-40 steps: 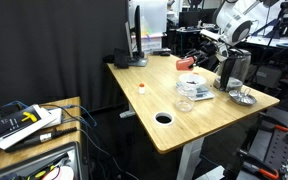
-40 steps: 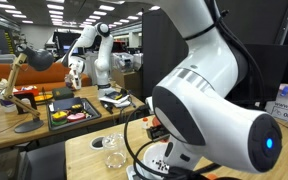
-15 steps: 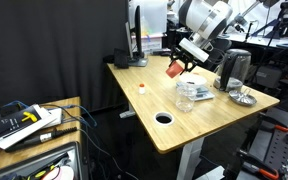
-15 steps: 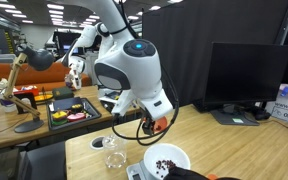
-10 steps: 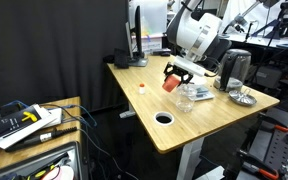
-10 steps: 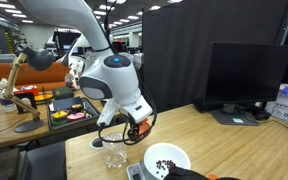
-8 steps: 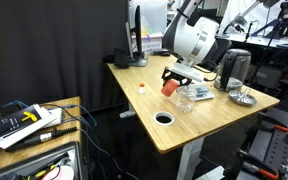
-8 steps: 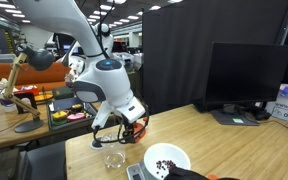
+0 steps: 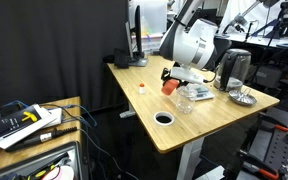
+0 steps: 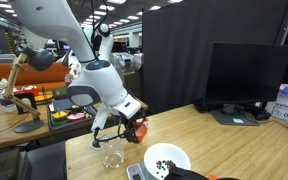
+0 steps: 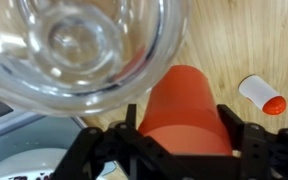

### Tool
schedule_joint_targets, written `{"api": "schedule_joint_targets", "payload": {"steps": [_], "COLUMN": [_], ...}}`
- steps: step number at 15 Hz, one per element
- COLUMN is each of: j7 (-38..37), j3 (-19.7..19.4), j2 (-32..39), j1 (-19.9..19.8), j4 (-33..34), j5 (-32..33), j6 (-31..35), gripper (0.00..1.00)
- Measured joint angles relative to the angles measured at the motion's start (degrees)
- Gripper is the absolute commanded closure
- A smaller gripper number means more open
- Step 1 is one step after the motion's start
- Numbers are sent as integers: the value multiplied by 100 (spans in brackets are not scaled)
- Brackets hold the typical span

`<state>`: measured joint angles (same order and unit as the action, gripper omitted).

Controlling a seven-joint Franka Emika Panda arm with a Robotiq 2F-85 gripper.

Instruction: Pour some of the contents in the orange cup into the white bowl

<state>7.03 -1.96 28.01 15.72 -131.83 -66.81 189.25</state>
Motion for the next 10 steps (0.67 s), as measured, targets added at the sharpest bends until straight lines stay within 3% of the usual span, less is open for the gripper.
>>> {"api": "schedule_joint_targets", "payload": {"steps": [1, 3, 10], "j7": [-242, -477, -474], "j3": [0, -3, -158], "j2": [0, 4, 59], "j1": [-11, -14, 94], "j4": [-31, -92, -218], "j5": [314, 596, 594], "j6": [71, 183, 361], "gripper": [4, 3, 0]}}
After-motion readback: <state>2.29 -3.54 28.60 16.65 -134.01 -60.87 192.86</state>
